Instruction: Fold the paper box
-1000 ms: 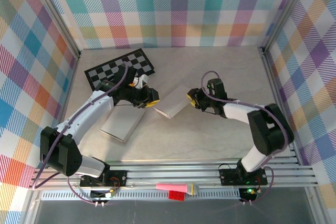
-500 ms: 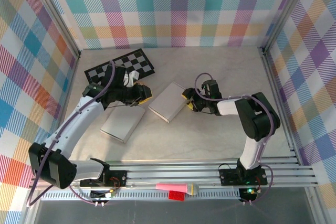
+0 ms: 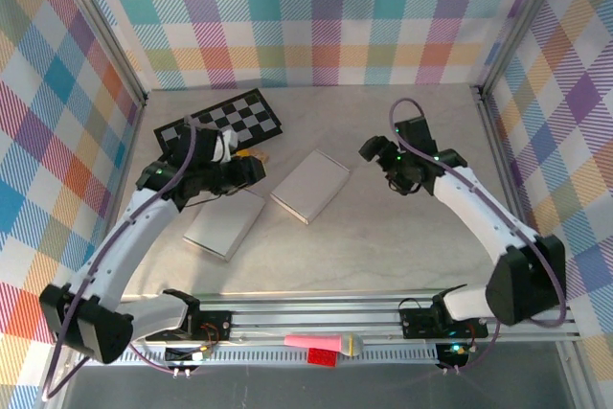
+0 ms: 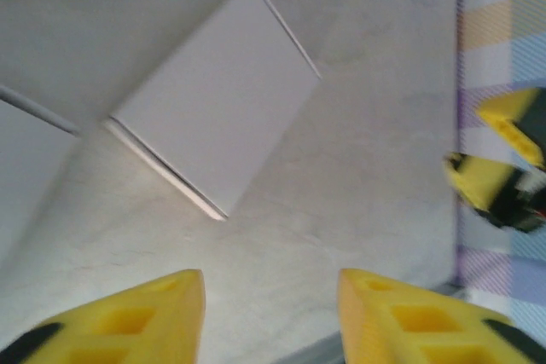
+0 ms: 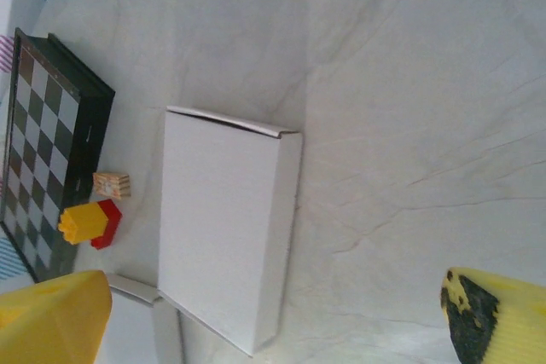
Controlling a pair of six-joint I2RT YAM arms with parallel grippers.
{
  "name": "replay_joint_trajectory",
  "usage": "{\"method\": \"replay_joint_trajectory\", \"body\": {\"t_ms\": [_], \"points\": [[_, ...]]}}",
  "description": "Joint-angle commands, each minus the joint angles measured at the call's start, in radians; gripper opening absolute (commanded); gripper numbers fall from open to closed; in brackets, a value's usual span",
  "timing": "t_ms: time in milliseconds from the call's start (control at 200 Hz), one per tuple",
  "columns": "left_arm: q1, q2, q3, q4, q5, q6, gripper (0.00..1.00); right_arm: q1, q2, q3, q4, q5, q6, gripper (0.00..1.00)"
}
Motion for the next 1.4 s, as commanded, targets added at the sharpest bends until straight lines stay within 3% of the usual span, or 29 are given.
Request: {"method": "replay_joint_trajectory", "body": {"t_ms": [0, 80, 175, 225, 280, 390, 500, 570, 780, 890, 1035, 1070, 1190, 1395], "points": [[0.018, -0.112, -0.01, -0.068, -0.253, 0.071, 0.99, -0.004, -0.147, -0.033, -0.168, 0.154, -0.231, 0.99], [0.019, -0.165, -0.045, -0.075, -0.37, 0.087, 1.0, -0.003, -0.272, -0.096, -0.155, 0.241, -0.316, 0.99], [0.021, -0.219, -0.103, -0.051, -0.474, 0.118, 1.0, -0.006, -0.383, -0.189, -0.127, 0.453, -0.356, 0.99], [0.021, -0.243, -0.134, -0.035, -0.537, 0.133, 1.0, -0.011, -0.428, -0.255, -0.059, 0.518, -0.457, 0.99], [0.021, -0.263, -0.171, -0.023, -0.613, 0.143, 1.0, -0.019, -0.471, -0.359, 0.094, 0.522, -0.61, 0.99], [0.021, -0.287, -0.228, -0.013, -0.815, 0.113, 1.0, -0.056, -0.502, -0.53, 0.335, 0.514, -0.756, 0.99], [0.021, -0.311, -0.296, -0.009, -1.028, 0.044, 1.0, -0.122, -0.45, -0.654, 0.556, 0.475, -0.803, 0.99], [0.022, -0.324, -0.354, 0.035, -1.088, 0.079, 1.0, -0.186, -0.358, -0.676, 0.635, 0.392, -0.801, 0.99], [0.03, -0.301, -0.467, 0.197, -1.085, 0.295, 1.0, -0.286, -0.068, -0.679, 0.944, 0.23, -0.868, 0.99], [0.077, -0.298, -0.568, 0.365, -0.971, 0.383, 1.0, -0.316, 0.041, -0.645, 1.099, 0.147, -0.896, 0.99], [0.139, -0.298, -0.674, 0.572, -0.899, 0.422, 1.0, -0.353, 0.188, -0.607, 1.243, 0.031, -0.914, 0.99], [0.162, -0.284, -0.683, 0.596, -0.873, 0.421, 1.0, -0.356, 0.173, -0.609, 1.214, 0.009, -0.921, 0.99], [0.224, -0.219, -0.697, 0.668, -0.785, 0.451, 1.0, -0.357, 0.206, -0.767, 1.546, 0.027, -0.916, 0.99], [0.269, -0.139, -0.762, 0.851, -0.691, 0.488, 1.0, -0.35, 0.199, -0.714, 1.423, 0.11, -0.89, 0.99]]}}
